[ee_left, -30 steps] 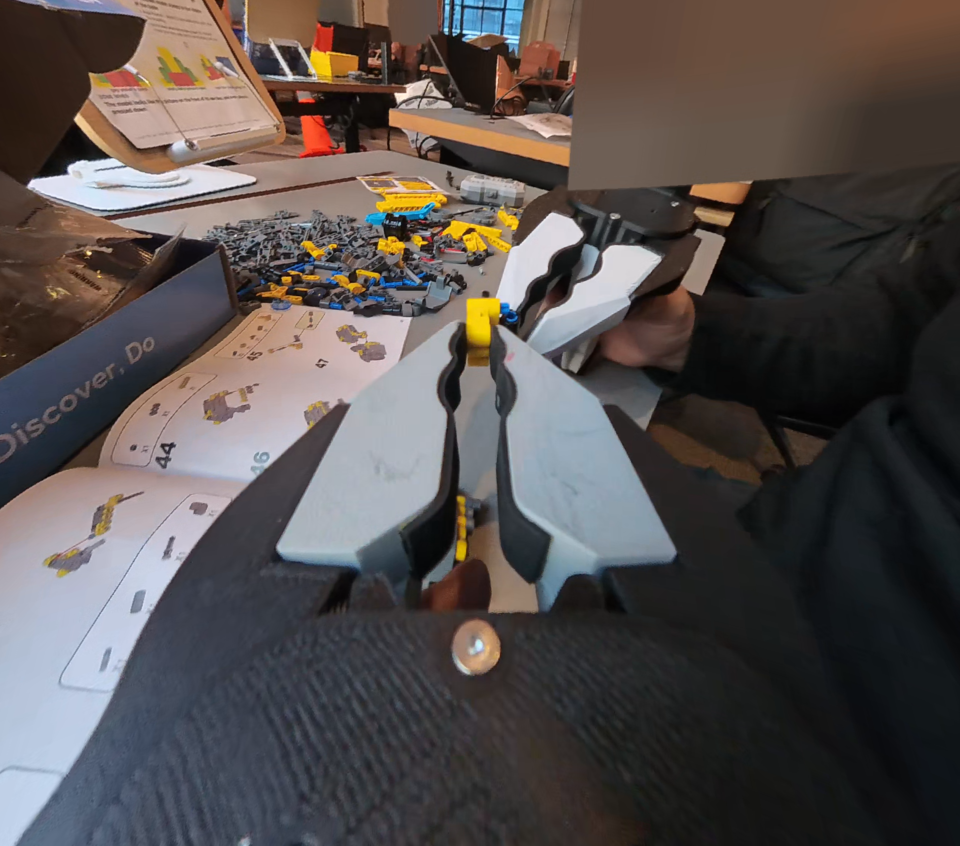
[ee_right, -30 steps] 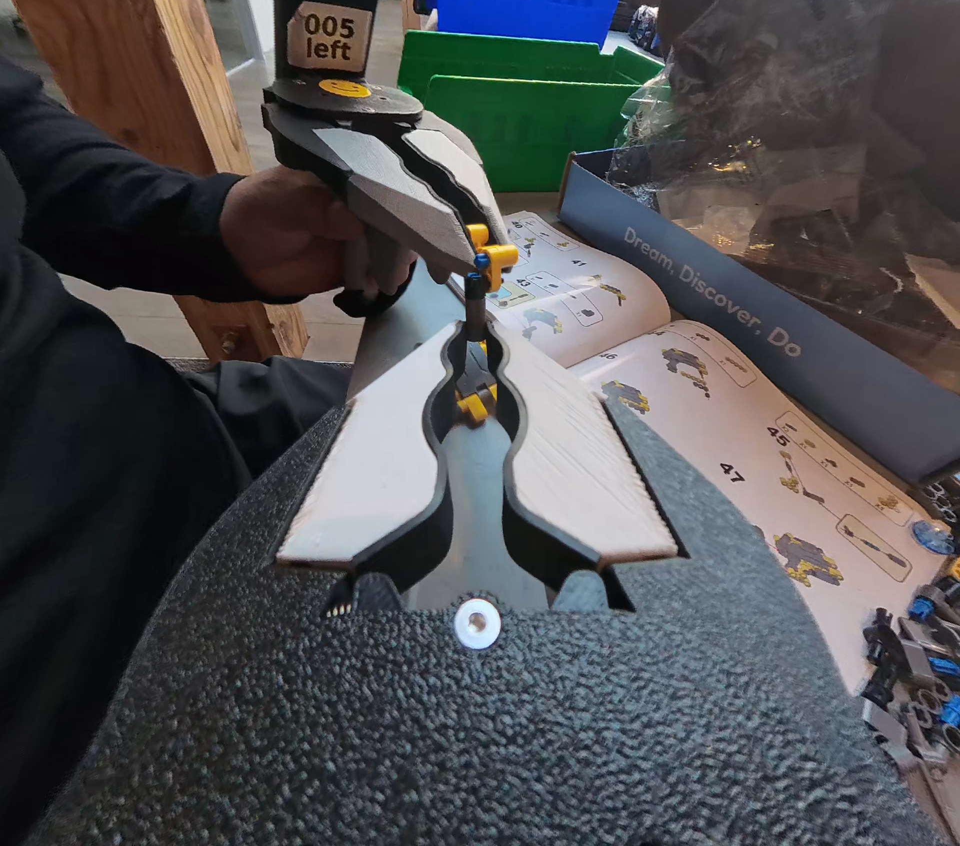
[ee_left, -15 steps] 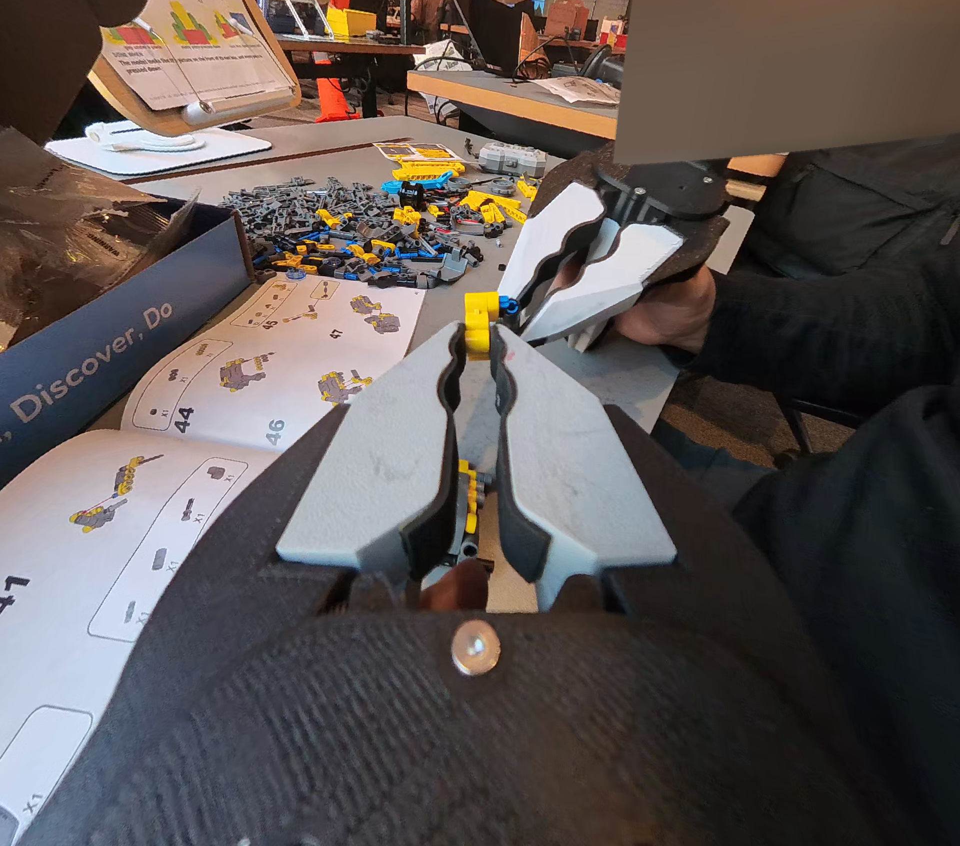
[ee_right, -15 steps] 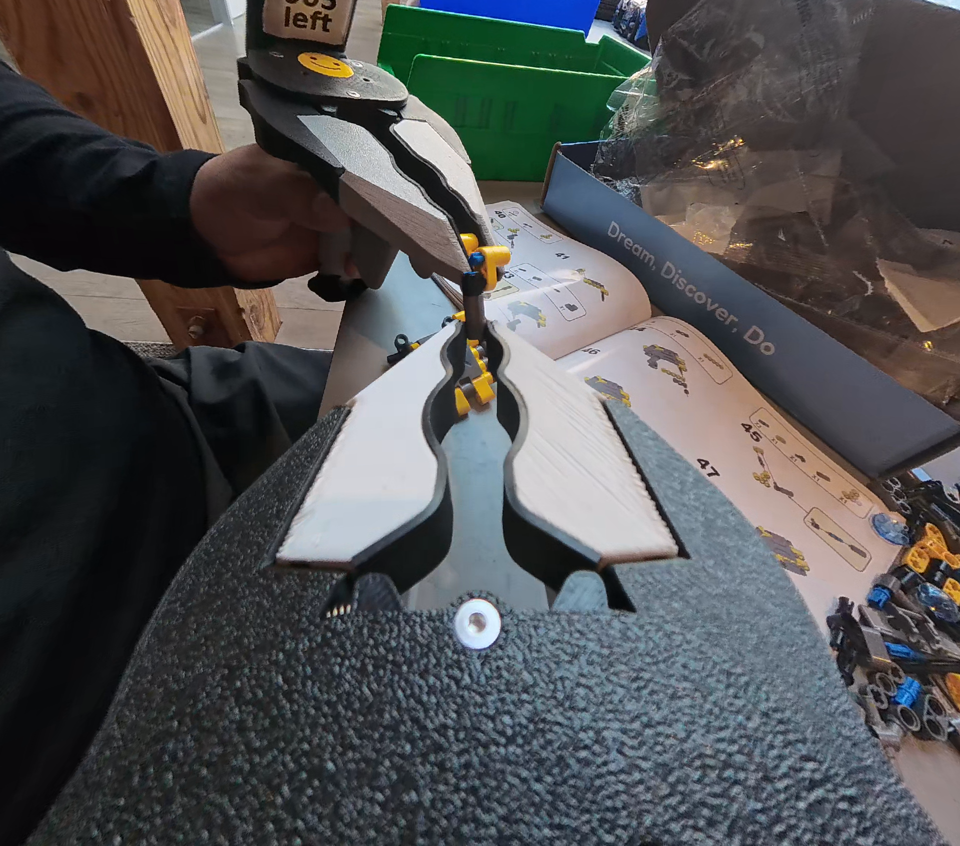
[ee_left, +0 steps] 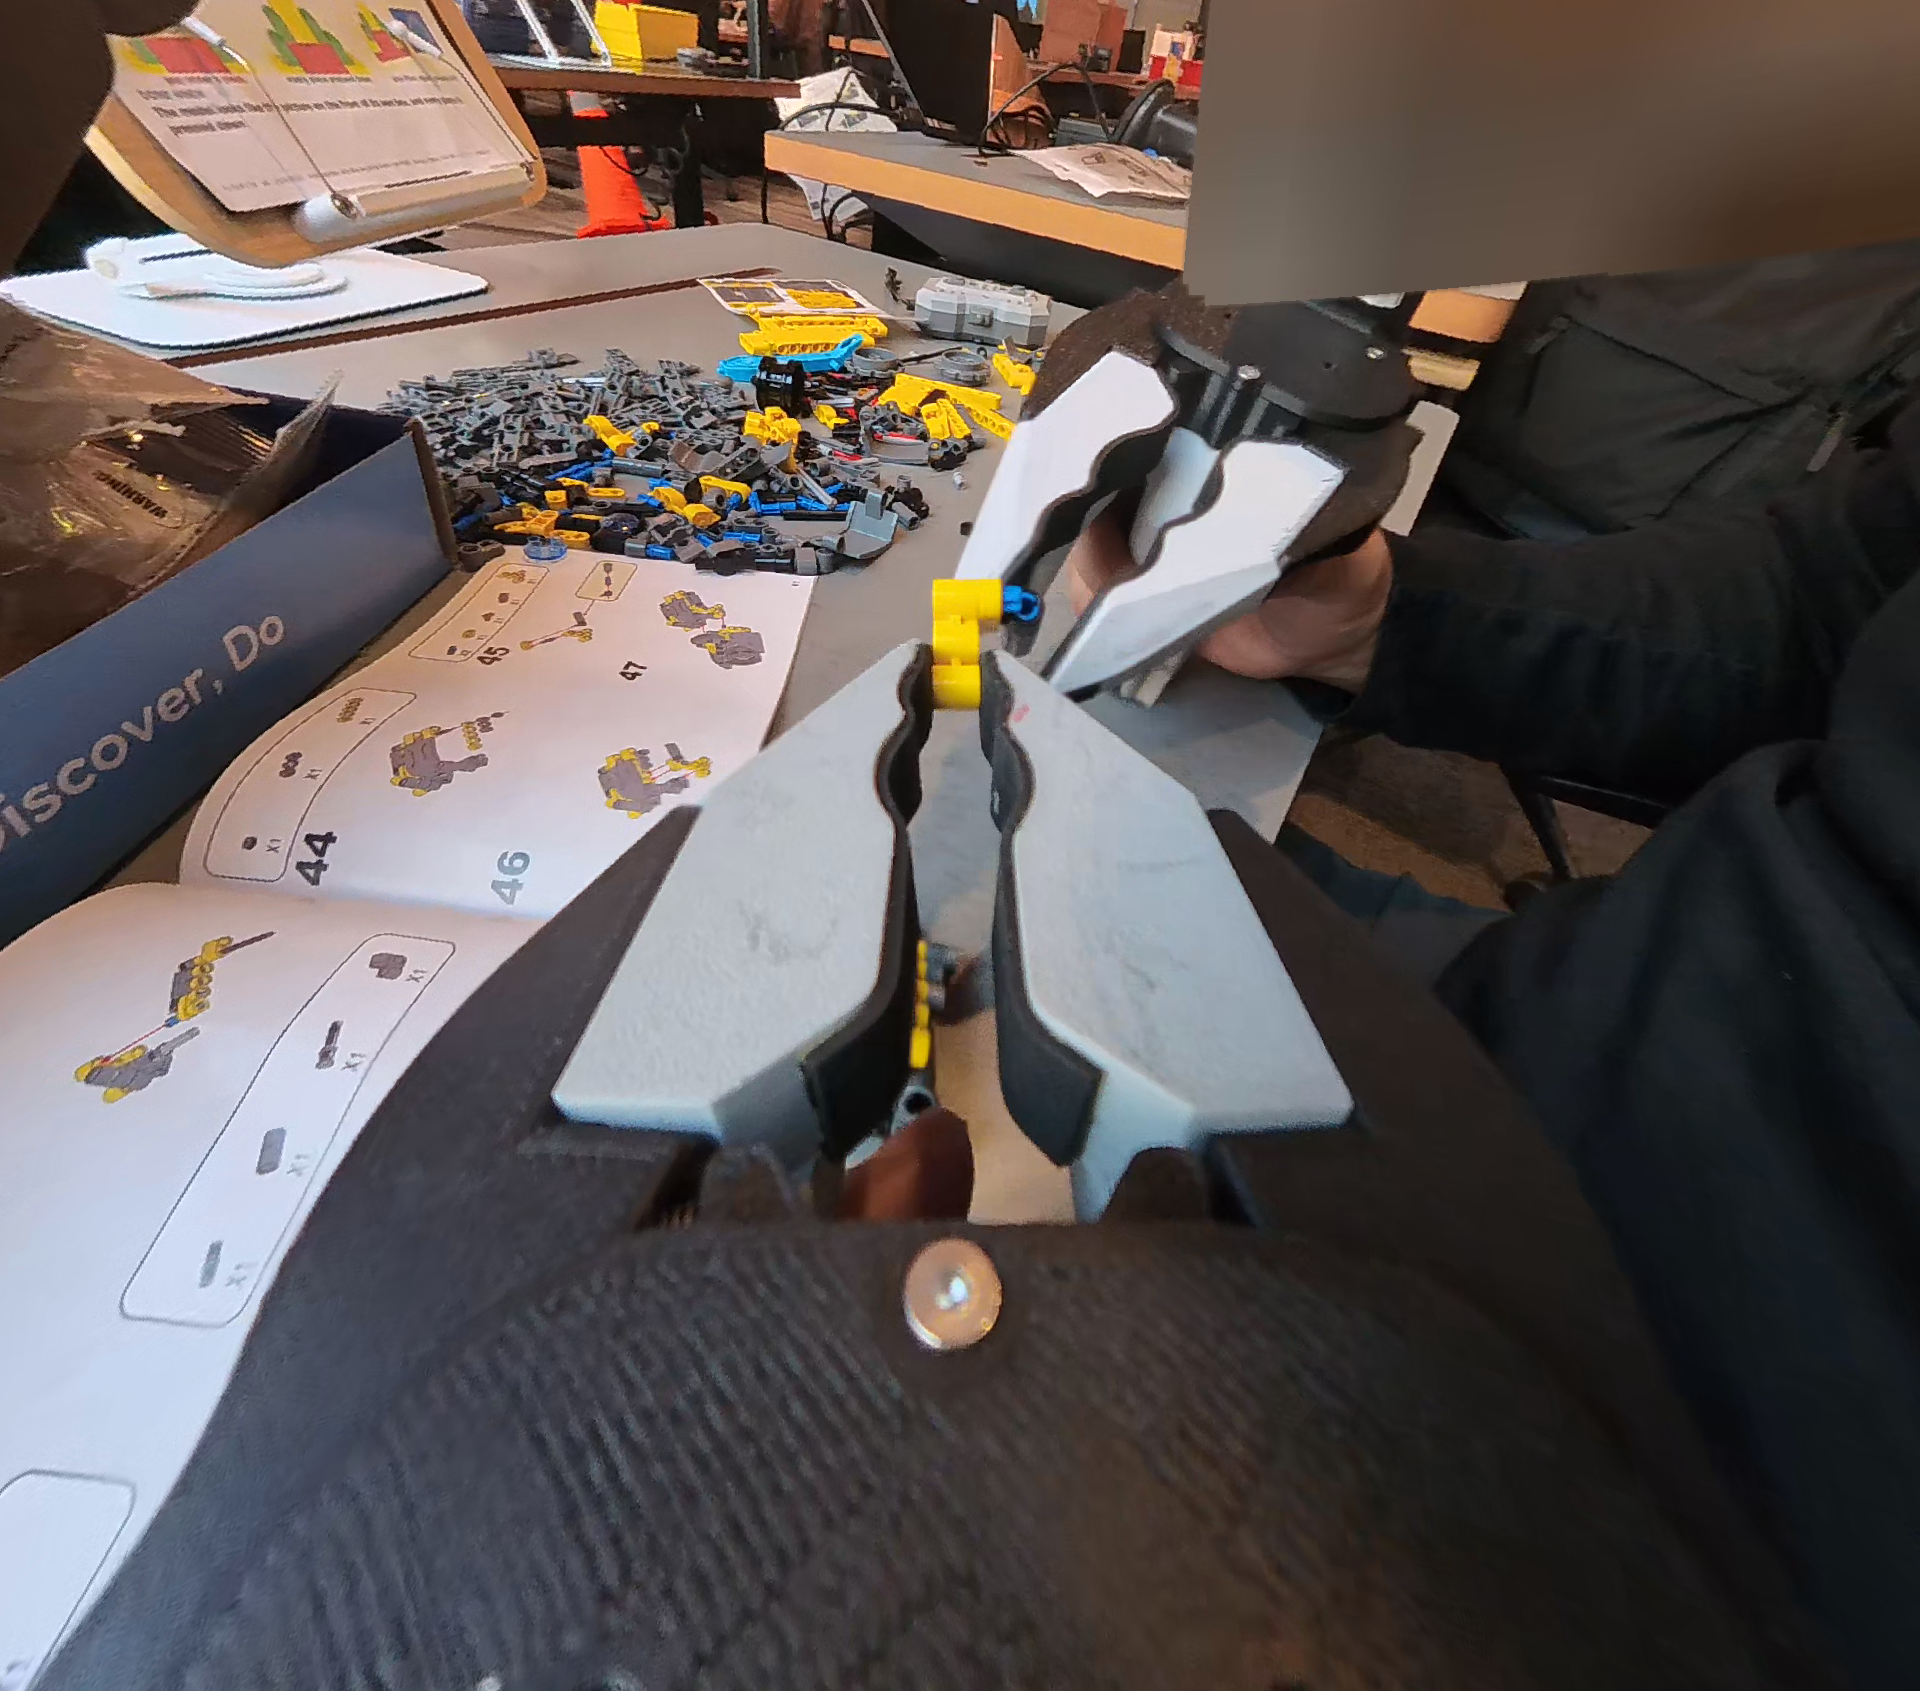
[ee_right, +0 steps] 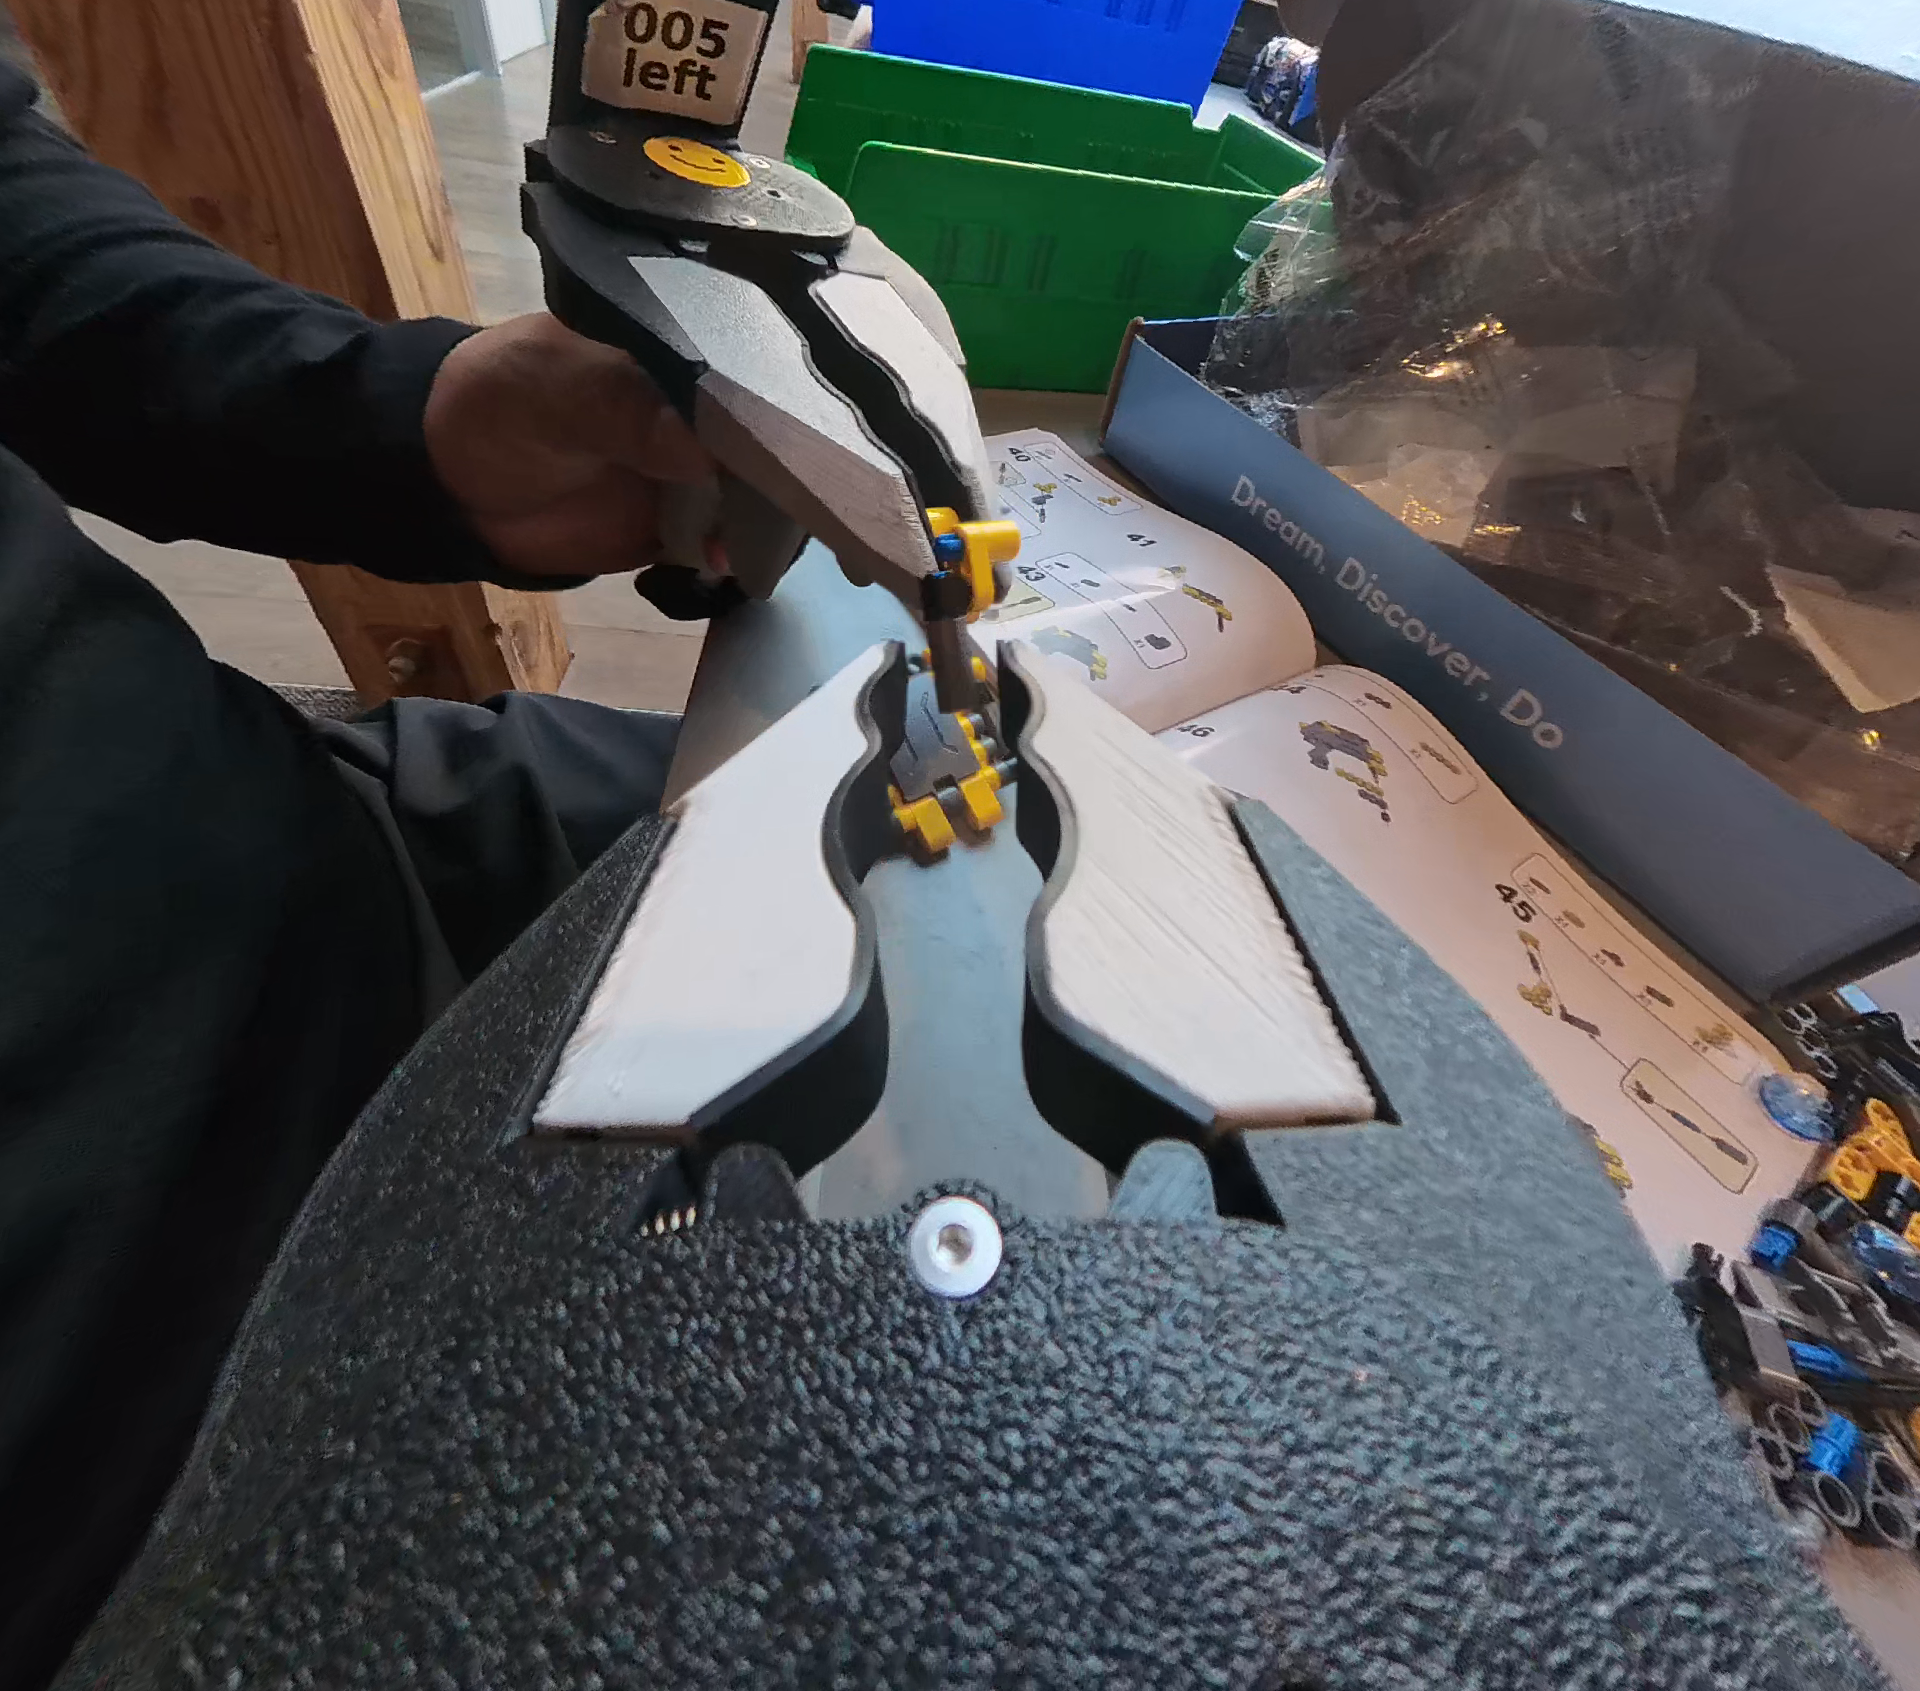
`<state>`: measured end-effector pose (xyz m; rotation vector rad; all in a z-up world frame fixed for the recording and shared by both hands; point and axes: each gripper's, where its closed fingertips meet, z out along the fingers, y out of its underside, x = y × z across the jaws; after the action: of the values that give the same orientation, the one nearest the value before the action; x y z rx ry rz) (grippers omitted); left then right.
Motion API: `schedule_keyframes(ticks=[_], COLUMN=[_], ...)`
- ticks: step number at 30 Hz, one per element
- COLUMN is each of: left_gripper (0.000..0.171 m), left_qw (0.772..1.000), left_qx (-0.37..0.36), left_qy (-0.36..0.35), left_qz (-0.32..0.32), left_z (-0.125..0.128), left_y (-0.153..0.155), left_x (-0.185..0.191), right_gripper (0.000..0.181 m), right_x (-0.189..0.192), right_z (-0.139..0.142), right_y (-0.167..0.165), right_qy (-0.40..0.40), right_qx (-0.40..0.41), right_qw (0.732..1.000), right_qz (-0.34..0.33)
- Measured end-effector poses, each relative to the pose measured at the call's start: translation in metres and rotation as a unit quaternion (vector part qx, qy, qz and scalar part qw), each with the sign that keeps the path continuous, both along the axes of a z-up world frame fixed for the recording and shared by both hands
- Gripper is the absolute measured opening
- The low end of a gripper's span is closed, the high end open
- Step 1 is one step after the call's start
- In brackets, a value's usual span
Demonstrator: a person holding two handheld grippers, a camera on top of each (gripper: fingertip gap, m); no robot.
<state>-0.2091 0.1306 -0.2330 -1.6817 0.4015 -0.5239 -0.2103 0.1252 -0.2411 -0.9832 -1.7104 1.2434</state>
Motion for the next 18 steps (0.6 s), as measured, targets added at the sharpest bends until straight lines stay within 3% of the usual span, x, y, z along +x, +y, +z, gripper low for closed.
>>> schedule_keyframes(ticks=[5, 18], left_gripper=[0.005, 0.006], left_qw=[1.000, 1.000], left_qx=[-0.002, -0.007], left_qy=[0.008, 0.007], left_qz=[-0.006, -0.006], left_z=[-0.0021, -0.0026], left_y=[-0.0001, -0.0013], left_x=[0.0048, -0.0005], right_gripper=[0.006, 0.005], right_x=[0.0001, -0.0008], right_z=[-0.0012, -0.0029], right_y=[-0.0014, 0.0033], right_qy=[0.003, 0.003], right_qx=[0.019, 0.037], right_qw=[1.000, 0.999], right_qz=[-0.003, -0.021])
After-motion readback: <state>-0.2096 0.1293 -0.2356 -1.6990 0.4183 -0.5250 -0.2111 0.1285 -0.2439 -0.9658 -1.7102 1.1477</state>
